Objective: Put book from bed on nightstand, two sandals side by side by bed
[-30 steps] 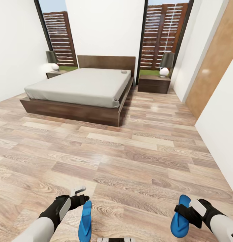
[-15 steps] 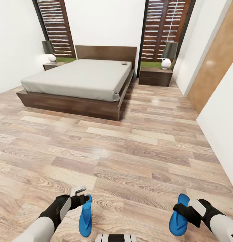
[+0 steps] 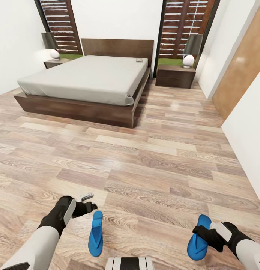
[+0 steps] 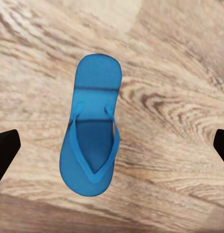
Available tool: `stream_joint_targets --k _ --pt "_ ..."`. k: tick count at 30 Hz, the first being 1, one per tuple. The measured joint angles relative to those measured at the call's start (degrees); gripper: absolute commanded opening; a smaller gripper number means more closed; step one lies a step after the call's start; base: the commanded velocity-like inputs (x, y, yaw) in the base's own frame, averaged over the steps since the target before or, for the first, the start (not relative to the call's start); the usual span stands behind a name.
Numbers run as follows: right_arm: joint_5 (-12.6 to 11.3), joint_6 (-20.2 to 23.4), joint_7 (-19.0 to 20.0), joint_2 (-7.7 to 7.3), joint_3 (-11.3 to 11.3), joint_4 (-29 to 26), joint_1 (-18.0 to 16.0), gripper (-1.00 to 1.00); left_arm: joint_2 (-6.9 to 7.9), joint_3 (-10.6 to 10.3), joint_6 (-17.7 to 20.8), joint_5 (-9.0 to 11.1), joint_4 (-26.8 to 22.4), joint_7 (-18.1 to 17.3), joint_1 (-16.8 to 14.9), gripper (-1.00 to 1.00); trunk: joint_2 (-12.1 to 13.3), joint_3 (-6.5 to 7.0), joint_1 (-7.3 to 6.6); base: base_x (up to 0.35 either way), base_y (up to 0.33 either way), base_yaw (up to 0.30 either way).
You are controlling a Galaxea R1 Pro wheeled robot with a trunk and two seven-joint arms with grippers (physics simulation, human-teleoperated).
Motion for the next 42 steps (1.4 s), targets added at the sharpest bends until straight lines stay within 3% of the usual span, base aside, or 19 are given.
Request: stream_joint_targets --k 4,7,13,22,31,42 --pt "-0.84 0.03 6.07 -1.5 -0.08 -0.05 0.01 -1.0 0.12 0.0 1.02 -0.08 -0.51 0.01 -1.3 1.0 -0.05 -0.89 0.1 0.0 0.0 0.0" --pt "-1.46 0.04 12.69 -2.75 -0.16 -0.03 0.0 -1.0 0.11 0.0 1.26 -0.02 -0.63 -0.1 -1.73 1.0 -0.09 -1.55 0.18 0.0 0.0 0.0" --pt "-1.5 0.04 21.48 -3.74 -0.08 0.13 -0.02 -1.0 0.03 0.0 1.33 -0.02 -0.67 -0.1 -1.91 1.0 -0.17 -2.88 0.33 0.0 0.0 0.0" --pt "-1.37 0.16 27.63 -4.63 0.0 0.55 -0.02 -1.0 0.03 0.0 1.3 -0.06 -0.71 0.04 -2.05 1.0 -0.3 -4.88 0.57 0.0 0.0 0.0" --pt "-1.17 0.04 40.24 -6.33 -0.04 2.78 -0.02 -1.0 -0.12 0.0 1.3 -0.05 -1.14 0.03 -2.59 1.0 -0.42 -6.87 0.8 0.0 0.0 0.0" --pt "-1.13 0.1 45.52 -7.39 0.0 3.34 -0.02 -1.0 -0.21 0.01 1.27 -0.07 -2.28 -0.1 -2.73 1.0 -0.56 -9.31 1.08 0.0 0.0 0.0"
